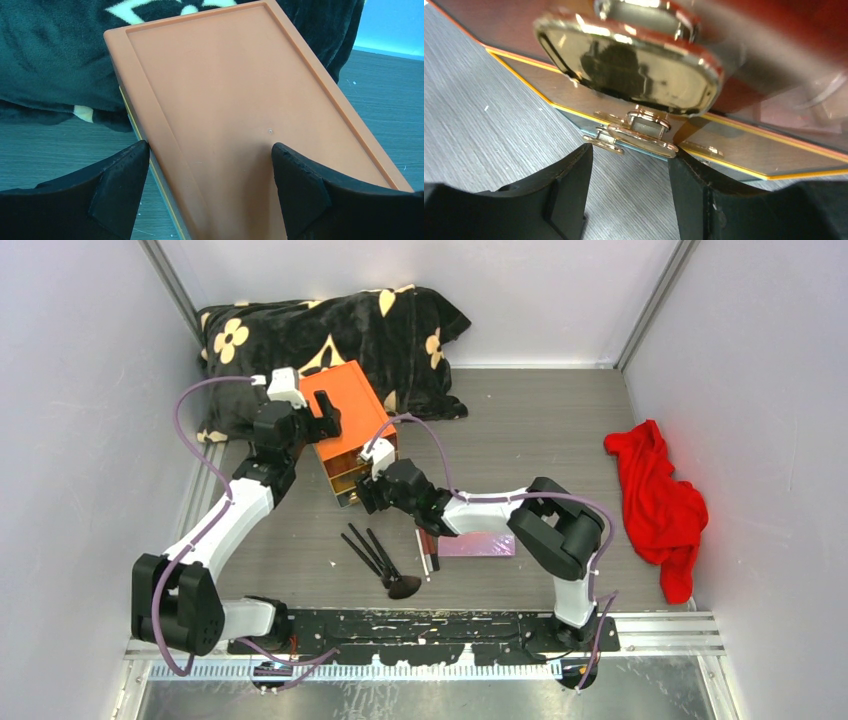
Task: Organize the makeup
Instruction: Open the drawer in the storage box.
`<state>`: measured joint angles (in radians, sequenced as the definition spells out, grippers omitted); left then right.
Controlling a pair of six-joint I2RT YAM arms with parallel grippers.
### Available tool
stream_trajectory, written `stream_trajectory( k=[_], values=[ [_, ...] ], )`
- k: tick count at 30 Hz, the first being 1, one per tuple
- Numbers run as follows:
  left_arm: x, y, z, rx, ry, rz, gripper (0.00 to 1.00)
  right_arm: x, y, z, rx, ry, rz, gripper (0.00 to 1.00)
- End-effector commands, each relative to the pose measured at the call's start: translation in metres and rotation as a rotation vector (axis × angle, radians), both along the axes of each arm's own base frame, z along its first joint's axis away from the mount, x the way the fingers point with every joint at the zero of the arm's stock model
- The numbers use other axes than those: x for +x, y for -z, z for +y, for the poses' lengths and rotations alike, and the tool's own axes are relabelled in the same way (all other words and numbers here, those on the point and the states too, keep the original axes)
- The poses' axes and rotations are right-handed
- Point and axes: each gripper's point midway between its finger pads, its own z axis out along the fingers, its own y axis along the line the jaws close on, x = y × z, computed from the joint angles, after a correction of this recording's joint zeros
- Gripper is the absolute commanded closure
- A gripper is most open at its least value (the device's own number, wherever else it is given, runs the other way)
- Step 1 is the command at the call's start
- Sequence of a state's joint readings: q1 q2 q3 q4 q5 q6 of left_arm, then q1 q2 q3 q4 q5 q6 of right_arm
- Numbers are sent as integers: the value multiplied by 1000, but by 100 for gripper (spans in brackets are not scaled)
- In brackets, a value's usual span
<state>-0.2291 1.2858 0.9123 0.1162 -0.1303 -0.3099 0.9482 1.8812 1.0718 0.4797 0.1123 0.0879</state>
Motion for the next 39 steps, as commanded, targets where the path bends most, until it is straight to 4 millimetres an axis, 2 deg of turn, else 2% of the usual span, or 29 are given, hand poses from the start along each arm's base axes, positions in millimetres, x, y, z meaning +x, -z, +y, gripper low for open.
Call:
stream_trajectory(
  k=[1, 6, 10, 14, 16, 19, 24, 27, 29, 33, 39],
  values=[
    [-24, 69, 11, 69, 17, 212, 10, 29, -41, 7, 115, 101, -96, 38],
    [-24, 79, 14, 59, 16, 228, 10, 35, -46, -9, 164, 217, -119, 38],
    [-23, 85, 17, 53, 13, 241, 11, 23, -60, -19, 191, 289, -196, 38],
    [-20, 85, 20, 39, 8, 231, 11, 7, -67, -27, 147, 354, -305, 37],
    [-19, 85, 22, 29, 9, 233, 11, 2, -68, -32, 103, 401, -369, 31],
    [-18, 86, 23, 28, 9, 236, 11, 3, -70, -41, 19, 489, -423, 12],
    [-19, 91, 23, 24, 14, 245, 11, -6, -78, -43, -20, 425, -429, 11],
    [-18, 90, 25, 28, 11, 242, 11, -18, -83, -36, 18, 311, -406, 13],
    [-17, 89, 24, 26, 10, 237, 11, -20, -80, -31, 23, 267, -377, 14],
    [-17, 88, 25, 27, 9, 233, 11, -15, -79, -30, 51, 253, -361, 15],
    [-17, 94, 26, 30, 5, 242, 11, -3, -74, -12, 105, 194, -299, 16]
  ],
)
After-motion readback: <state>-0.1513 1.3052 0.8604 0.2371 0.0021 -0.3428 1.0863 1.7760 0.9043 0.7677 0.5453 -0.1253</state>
